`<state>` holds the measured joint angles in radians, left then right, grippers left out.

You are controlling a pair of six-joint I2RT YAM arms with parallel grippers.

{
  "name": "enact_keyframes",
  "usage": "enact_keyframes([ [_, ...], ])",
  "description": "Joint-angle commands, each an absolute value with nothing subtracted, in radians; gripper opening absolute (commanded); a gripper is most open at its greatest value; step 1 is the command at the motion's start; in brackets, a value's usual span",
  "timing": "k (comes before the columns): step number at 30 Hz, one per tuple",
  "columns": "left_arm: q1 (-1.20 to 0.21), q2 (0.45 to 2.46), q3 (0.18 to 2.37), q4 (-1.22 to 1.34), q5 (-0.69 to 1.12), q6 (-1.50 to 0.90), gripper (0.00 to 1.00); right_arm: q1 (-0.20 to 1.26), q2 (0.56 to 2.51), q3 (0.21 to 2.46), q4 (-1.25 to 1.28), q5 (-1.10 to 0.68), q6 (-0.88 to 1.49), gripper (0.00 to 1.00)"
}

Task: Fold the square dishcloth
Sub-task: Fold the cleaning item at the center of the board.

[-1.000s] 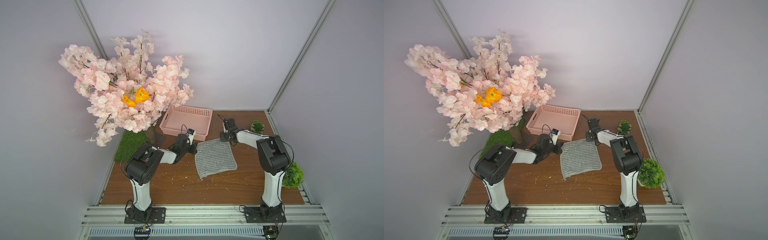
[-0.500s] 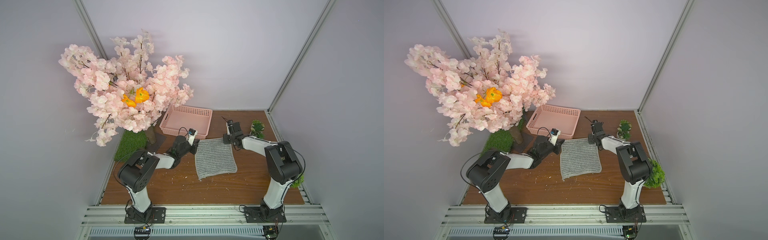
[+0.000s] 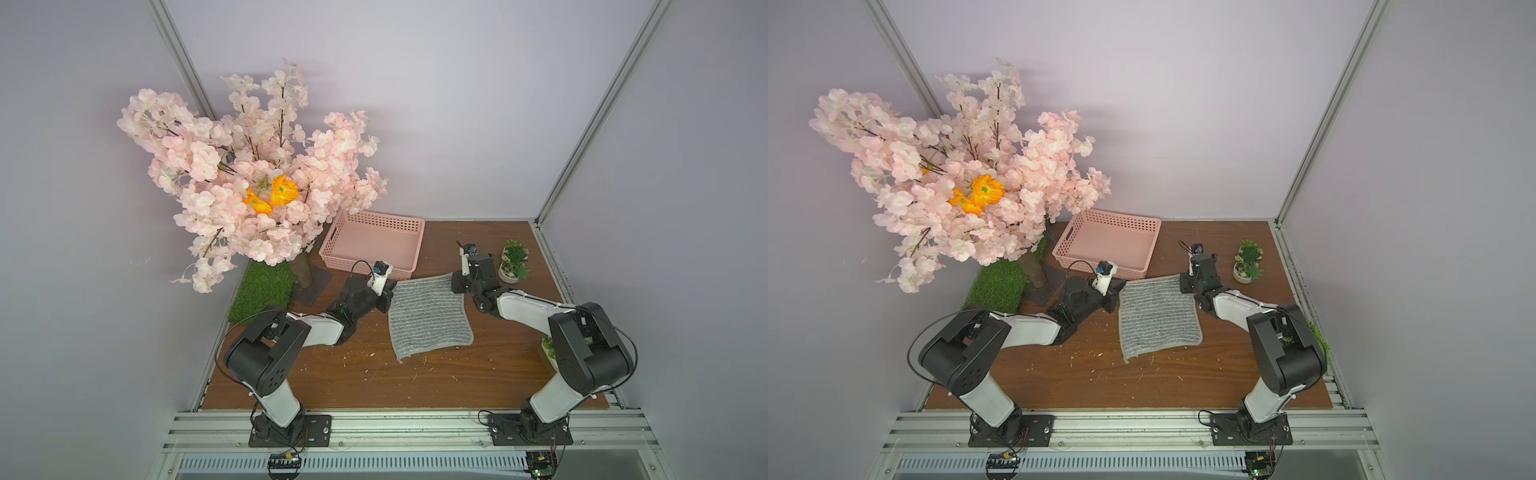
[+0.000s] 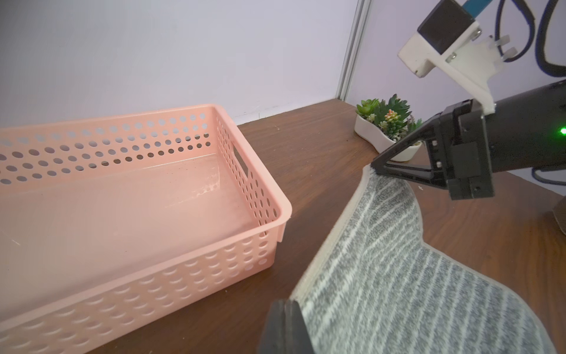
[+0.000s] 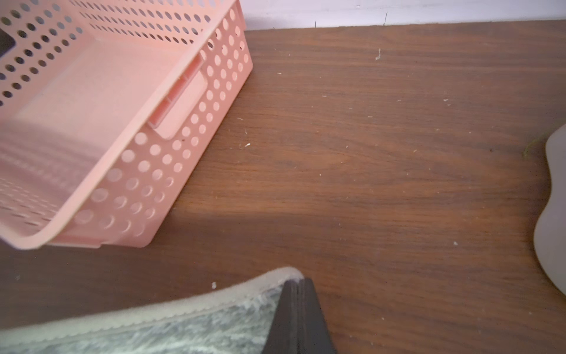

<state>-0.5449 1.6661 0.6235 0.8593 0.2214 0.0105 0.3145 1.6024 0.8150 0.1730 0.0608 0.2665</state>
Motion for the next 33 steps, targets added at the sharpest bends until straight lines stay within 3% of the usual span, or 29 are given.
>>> enact_keyframes([
  [1,-0.57,1.618,0.579,0.899,0.241,0.049,0.01,0.31,1.527,0.713,0.302,0.036,0.291,0.04],
  [12,-0.619,1.512,0.43,0.918,0.266,0.014,0.01,0.314,1.342,0.448,0.446,-0.062,0.373,0.1],
  [33,-0.773,1.483,0.288,0.916,0.259,-0.115,0.01,0.338,1.123,0.24,0.408,-0.107,0.491,0.15],
])
